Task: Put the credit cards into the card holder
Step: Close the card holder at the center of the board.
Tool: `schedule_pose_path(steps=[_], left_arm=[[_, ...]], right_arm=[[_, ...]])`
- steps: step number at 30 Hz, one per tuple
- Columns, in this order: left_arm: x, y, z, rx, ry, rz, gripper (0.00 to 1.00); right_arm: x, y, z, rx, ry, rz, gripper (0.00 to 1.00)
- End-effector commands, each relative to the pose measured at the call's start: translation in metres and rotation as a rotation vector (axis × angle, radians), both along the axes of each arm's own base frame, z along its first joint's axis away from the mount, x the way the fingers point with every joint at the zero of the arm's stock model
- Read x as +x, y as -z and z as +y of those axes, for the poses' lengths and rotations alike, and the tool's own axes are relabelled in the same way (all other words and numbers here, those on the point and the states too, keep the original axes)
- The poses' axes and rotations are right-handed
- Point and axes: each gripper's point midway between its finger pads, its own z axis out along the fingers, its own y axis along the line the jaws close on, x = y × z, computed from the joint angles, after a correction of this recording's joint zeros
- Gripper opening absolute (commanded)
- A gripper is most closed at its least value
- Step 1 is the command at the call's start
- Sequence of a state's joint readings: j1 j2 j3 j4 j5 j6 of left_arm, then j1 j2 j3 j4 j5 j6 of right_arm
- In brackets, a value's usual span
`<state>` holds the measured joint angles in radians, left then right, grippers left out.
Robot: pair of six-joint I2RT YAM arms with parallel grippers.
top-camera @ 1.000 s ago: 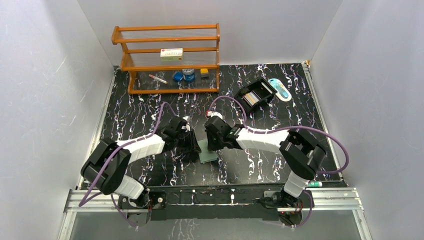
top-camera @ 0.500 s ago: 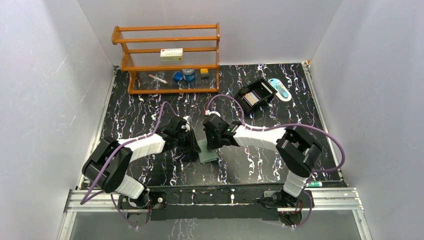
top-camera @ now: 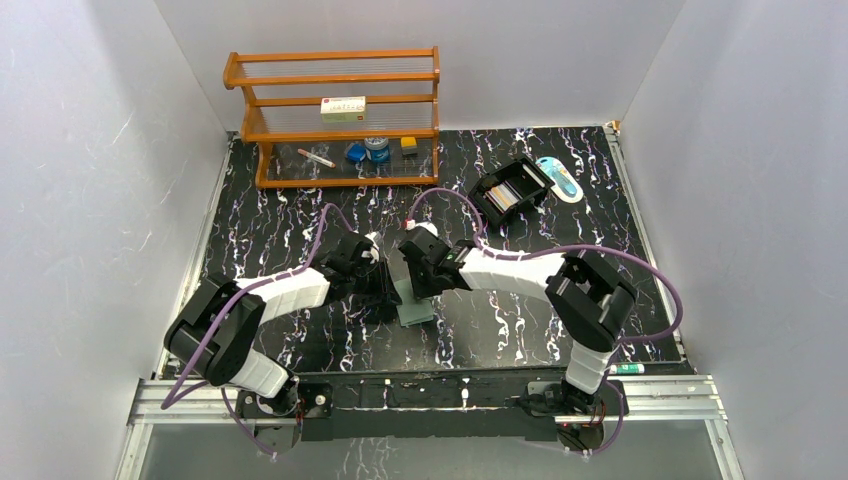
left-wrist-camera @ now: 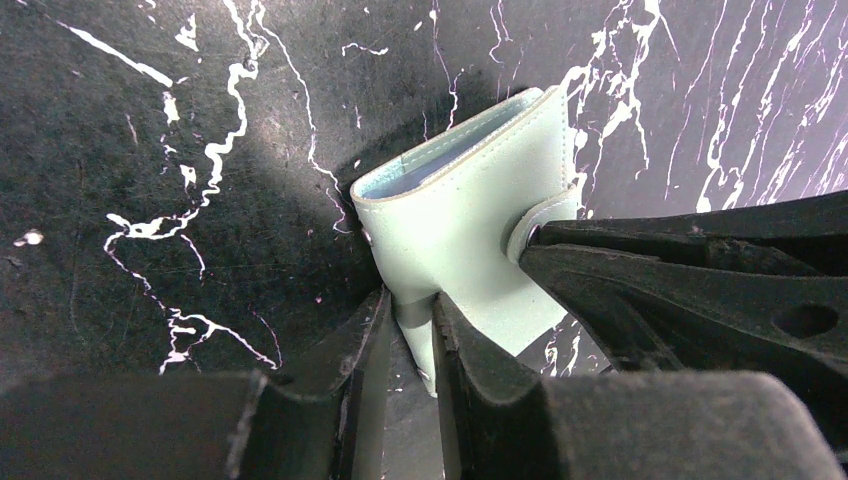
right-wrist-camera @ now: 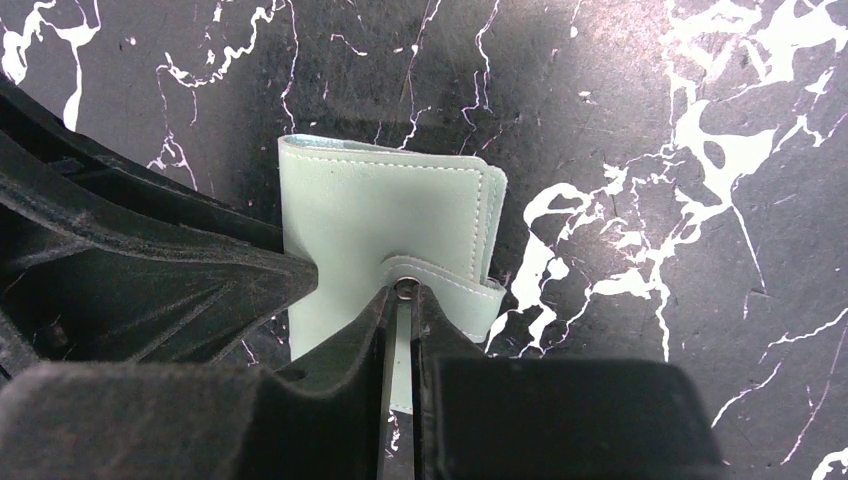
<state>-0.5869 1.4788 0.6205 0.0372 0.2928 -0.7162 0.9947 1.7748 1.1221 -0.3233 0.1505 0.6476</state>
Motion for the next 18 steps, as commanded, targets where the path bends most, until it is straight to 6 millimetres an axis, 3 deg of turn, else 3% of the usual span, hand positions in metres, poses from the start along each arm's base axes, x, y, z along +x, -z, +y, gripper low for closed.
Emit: schedule_pose_path(steps=[1, 4, 6, 8, 12, 15, 18], left_arm=[[0.003, 0.000, -0.006, -0.021, 0.009, -0.024, 0.18], [0.004, 0.000, -0.006, -0.020, 0.006, -0.025, 0.18], [0.004, 0.001, -0.007, -0.020, 0.009, -0.021, 0.18], [0.004, 0.000, -0.006, -0.017, 0.011, -0.020, 0.18], [0.006, -0.006, -0.003, 0.002, 0.003, -0.035, 0.20], [0.008, -0.011, -0.003, -0.009, -0.001, -0.041, 0.24], [0.009, -0.015, -0.005, -0.019, -0.001, -0.042, 0.27]], right_arm=[[-0.051, 0.067, -0.035, -0.215, -0.035, 0.182, 0.18], [-0.063, 0.081, -0.043, -0.261, -0.045, 0.217, 0.18], [-0.065, 0.080, -0.040, -0.247, -0.054, 0.223, 0.18], [-0.055, 0.061, -0.027, -0.191, -0.062, 0.177, 0.20], [-0.021, -0.003, 0.001, -0.053, -0.064, 0.050, 0.26], [0.003, -0.042, 0.009, 0.054, -0.046, -0.027, 0.30], [0.018, -0.053, 0.005, 0.112, -0.016, -0.044, 0.31]])
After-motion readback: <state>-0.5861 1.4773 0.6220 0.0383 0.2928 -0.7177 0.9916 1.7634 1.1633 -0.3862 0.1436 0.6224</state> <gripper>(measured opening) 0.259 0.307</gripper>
